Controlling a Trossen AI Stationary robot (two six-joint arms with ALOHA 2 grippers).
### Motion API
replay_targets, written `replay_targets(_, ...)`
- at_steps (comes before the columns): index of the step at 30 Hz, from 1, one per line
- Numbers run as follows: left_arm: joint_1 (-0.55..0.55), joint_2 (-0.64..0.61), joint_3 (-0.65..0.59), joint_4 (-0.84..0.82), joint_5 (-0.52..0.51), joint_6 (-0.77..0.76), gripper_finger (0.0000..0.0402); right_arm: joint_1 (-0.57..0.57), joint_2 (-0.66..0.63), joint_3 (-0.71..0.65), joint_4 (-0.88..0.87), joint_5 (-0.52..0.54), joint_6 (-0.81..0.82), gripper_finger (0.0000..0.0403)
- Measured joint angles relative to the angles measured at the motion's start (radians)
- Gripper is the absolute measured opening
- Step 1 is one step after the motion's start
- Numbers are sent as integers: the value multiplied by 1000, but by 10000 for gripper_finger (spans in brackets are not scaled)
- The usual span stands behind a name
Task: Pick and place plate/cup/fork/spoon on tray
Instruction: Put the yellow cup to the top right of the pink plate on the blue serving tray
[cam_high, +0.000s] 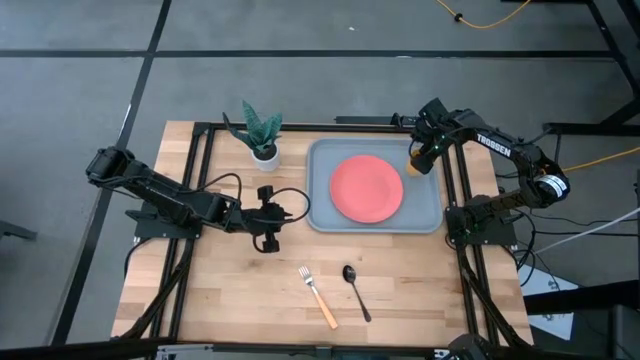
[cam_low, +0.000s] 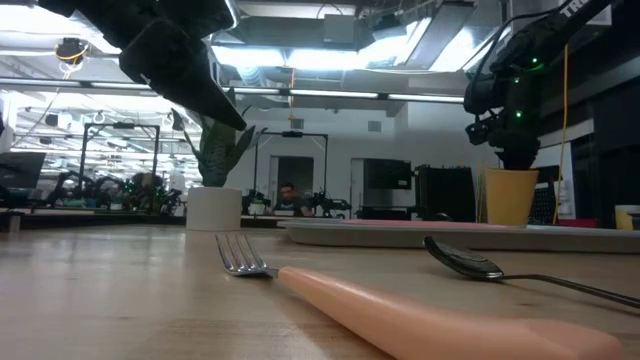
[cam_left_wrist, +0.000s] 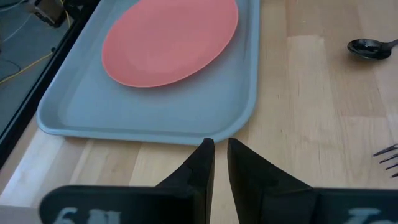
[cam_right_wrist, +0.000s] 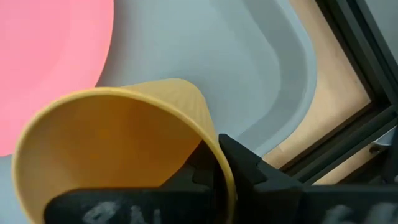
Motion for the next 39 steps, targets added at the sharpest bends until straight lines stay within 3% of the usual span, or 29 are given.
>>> replay_targets(39, 0, 0, 0, 0, 0, -8, 39, 0, 0, 0, 19, 19, 47, 34)
